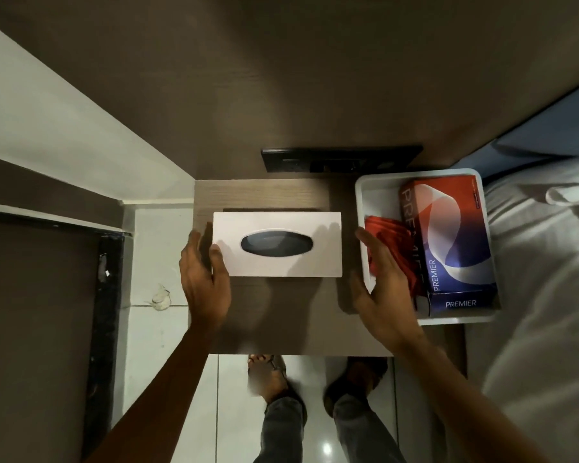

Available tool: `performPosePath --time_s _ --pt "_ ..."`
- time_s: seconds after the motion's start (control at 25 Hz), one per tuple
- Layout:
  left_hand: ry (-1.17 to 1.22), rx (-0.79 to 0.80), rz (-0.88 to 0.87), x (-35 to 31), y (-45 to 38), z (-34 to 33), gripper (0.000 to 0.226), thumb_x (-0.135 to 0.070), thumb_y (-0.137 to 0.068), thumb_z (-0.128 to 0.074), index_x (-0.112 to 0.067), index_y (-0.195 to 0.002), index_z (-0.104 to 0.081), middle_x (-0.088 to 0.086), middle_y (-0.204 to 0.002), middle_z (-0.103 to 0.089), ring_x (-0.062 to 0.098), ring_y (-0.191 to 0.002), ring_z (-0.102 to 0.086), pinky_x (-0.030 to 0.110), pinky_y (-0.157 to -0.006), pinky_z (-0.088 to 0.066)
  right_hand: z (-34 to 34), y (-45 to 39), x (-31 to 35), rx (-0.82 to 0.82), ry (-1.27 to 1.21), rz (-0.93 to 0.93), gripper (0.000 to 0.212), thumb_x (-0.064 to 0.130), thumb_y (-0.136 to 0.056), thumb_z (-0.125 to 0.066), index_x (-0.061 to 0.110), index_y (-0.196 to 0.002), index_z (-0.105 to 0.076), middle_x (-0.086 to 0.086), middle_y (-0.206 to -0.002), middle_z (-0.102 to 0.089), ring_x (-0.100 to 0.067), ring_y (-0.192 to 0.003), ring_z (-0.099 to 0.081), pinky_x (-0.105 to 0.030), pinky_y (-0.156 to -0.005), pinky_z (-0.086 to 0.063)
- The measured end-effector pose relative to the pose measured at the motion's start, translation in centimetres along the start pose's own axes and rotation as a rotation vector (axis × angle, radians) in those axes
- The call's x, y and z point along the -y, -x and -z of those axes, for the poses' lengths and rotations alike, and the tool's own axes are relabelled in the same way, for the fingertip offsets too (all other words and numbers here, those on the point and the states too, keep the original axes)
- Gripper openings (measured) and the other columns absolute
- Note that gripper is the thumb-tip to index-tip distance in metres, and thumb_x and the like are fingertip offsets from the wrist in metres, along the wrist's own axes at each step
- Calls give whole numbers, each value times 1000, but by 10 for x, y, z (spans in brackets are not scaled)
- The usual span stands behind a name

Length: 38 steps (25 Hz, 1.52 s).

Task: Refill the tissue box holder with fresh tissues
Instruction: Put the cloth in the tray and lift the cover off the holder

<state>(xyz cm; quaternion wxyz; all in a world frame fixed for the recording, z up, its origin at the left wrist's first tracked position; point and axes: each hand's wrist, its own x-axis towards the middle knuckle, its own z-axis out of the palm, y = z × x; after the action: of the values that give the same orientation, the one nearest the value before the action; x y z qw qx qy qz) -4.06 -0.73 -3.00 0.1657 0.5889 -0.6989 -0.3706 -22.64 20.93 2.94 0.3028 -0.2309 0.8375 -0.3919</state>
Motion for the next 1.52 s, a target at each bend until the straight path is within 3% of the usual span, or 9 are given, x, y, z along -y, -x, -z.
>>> performPosePath --time_s 0.08,0.2,0.32,0.56,0.68,0.92,1.2,1.32,1.52 --pt "131 -3 222 -16 -6 4 47 -34 -111 -49 -13 -153 -49 10 -153 -57 30 -139 -57 37 -117 -45 -18 -12 11 -18 -105 -66 64 28 -101 -61 36 -158 -32 9 -161 -40 -12 -144 -44 -33 -112 -48" --pt "142 56 265 -30 -15 6 37 -32 -110 -52 -13 -140 -64 2 -131 -66 17 -114 -61 30 -105 -52 -43 -34 13 -39 -196 -199 69 61 -97 -52 42 -158 -26 4 -159 -44 -20 -141 -52 -49 -106 -56" --pt "151 100 294 -33 -25 3 35 -36 -106 -60 -11 -128 -72 0 -115 -69 18 -108 -64 40 -108 -55 -60 -50 12 -44 -291 -360 60 52 -103 -52 27 -155 -37 1 -148 -53 -19 -130 -57 -37 -100 -56" --pt "14 272 357 -31 -46 5 41 -54 -98 -65 -14 -107 -69 -3 -96 -66 10 -82 -61 29 -92 -50 -73 -58 9 -97 -394 -537 48 46 -102 -58 21 -143 -51 3 -120 -64 -19 -108 -67 -29 -81 -58" --pt "9 324 407 -27 -58 8 53 -61 -95 -65 -9 -103 -68 -1 -89 -64 20 -93 -63 32 -88 -47 -76 -64 4 -101 -359 -535 54 51 -98 -62 19 -141 -54 -3 -123 -67 -21 -107 -69 -32 -80 -61" --pt "34 389 450 -34 -59 10 63 -62 -97 -62 -13 -135 -64 9 -131 -67 28 -115 -61 45 -112 -51 -79 -65 3 -86 -266 -589 69 64 -90 -62 18 -140 -54 -10 -133 -60 -28 -113 -66 -47 -92 -62" --pt "114 362 473 -40 -52 11 68 -60 -98 -62 -12 -145 -56 10 -137 -62 32 -130 -59 45 -113 -48 -81 -72 5 -87 -269 -631 68 57 -96 -60 12 -146 -50 -13 -144 -43 -31 -122 -57 -35 -89 -54" --pt "109 357 452 -35 -53 9 67 -61 -97 -62 -12 -144 -57 9 -136 -63 31 -126 -61 45 -112 -50 -85 -74 4 -101 -249 -649 72 63 -93 -60 16 -147 -52 -14 -145 -41 -35 -123 -58 -45 -97 -59" --pt "79 307 405 -34 -47 7 52 -53 -98 -66 -11 -129 -65 -1 -112 -62 17 -103 -58 29 -92 -47 -85 -73 -1 -80 -233 -673 88 78 -81 -60 17 -144 -52 -13 -140 -47 -32 -119 -60 -50 -97 -60"
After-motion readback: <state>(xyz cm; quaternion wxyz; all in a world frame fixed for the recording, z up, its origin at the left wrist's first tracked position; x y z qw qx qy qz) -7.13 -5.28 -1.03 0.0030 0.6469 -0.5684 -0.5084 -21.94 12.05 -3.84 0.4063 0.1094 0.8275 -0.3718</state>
